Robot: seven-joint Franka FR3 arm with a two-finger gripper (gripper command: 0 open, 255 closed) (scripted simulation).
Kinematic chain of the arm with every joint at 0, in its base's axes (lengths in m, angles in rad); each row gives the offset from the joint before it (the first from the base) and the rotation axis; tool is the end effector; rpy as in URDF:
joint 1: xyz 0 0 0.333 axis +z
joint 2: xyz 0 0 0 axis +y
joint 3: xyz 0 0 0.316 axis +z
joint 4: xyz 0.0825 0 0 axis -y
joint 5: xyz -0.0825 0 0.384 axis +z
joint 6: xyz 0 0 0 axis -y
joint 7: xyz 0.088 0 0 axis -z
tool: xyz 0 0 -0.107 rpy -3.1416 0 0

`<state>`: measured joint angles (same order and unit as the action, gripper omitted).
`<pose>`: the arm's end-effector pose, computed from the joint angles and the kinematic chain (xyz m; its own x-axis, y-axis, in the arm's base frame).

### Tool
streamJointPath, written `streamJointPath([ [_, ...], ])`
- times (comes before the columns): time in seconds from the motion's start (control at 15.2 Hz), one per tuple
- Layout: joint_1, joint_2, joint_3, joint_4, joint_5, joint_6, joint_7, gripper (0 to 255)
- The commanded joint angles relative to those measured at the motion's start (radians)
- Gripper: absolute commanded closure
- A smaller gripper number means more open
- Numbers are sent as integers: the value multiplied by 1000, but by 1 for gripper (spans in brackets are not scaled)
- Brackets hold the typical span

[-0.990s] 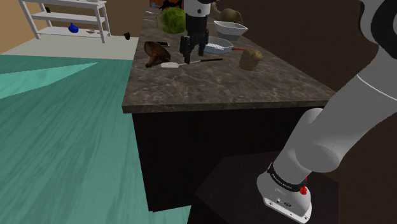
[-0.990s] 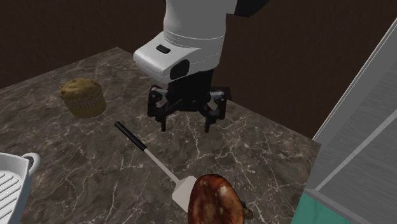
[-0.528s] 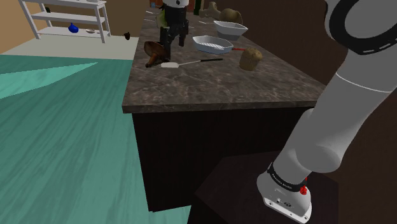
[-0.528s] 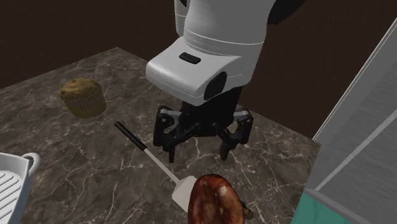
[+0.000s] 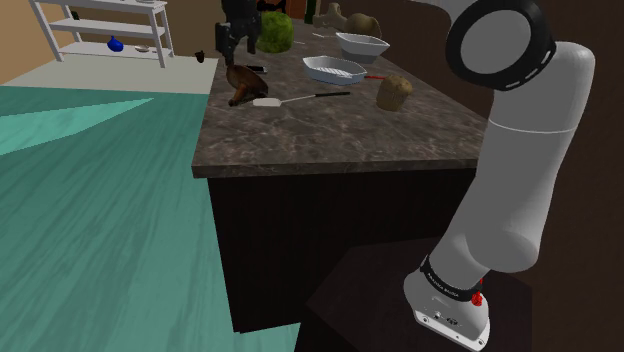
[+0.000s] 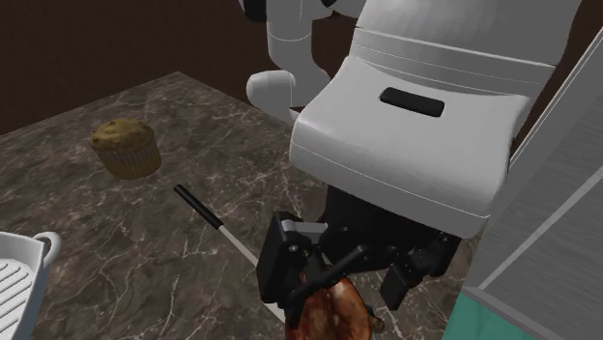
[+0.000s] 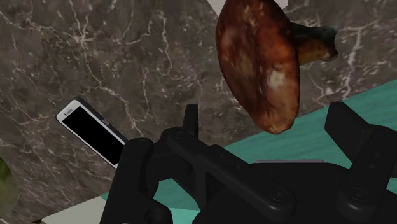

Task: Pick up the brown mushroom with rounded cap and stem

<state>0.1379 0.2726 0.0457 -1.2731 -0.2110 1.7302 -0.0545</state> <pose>0.6457 0.0957 0.6201 0.9504 0.2606 0.1696 0.2242 -0.9523 0.2069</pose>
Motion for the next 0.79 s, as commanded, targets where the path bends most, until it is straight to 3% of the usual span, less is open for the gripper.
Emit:
streamJointPath([
  [0.0,5,12,3,3,-6,15,2,0],
  [0.53,1,-13,2,-121,-8,113,20,0],
  [0.59,1,-12,2,-120,-8,113,19,255],
  [0.73,1,-12,1,-120,-8,113,19,255],
])
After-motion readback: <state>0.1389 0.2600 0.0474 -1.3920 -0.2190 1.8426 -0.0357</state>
